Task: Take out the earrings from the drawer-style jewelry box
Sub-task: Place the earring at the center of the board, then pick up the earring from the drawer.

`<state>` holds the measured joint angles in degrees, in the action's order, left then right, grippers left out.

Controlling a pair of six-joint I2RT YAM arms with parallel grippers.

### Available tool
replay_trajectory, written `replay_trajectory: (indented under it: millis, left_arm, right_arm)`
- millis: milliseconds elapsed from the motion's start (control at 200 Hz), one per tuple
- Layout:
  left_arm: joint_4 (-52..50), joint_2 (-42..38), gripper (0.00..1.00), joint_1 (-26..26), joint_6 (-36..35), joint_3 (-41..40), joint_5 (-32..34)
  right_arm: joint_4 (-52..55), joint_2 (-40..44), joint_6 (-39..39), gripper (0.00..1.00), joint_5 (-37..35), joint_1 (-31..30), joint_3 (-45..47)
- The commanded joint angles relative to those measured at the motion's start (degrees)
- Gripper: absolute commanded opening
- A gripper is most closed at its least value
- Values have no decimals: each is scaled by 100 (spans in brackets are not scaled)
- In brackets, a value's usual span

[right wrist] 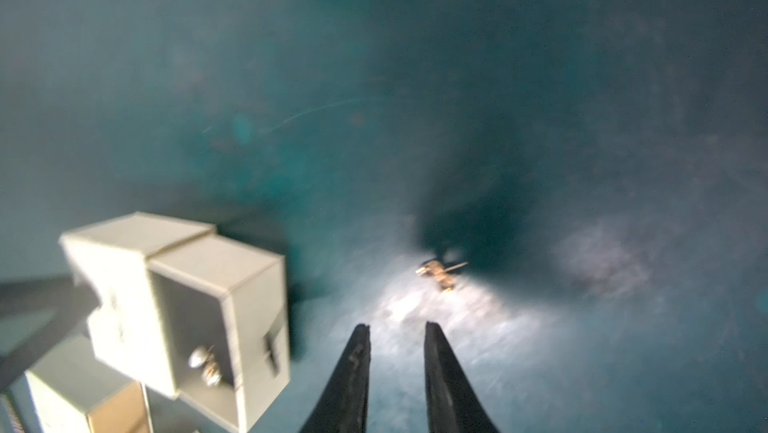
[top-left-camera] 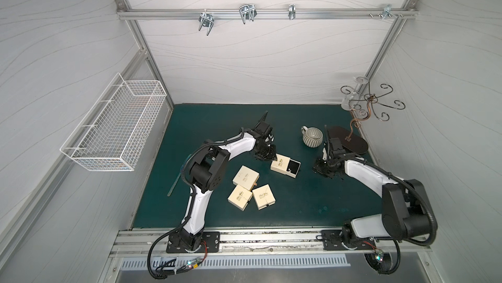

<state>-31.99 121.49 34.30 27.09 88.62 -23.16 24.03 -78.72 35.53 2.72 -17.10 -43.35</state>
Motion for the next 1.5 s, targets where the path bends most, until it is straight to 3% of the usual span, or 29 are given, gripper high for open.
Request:
replay_trajectory:
  millis: [0,365,655,1031,1491]
  left_arm:
    - [-563,175,33,-3,-81,-178,568]
    - [-599,225,33,2,-116,-159,571]
    - [-621,227,33,27,-134,-152,588]
    - [-641,249,33,28,-143,-134,606]
    - [-650,282,33,32,-143,-117,576]
  right_arm:
    - [337,203,-265,26,-598,-316,-264]
    - [60,1,-894,27,117,-1242,-472]
    - [31,-475,-1029,28,391,-1514,-723]
    - [160,-1059,-1183,29,377,-1693,-1092]
    - [390,-1475,-1311,29,-166,-1788,-1236]
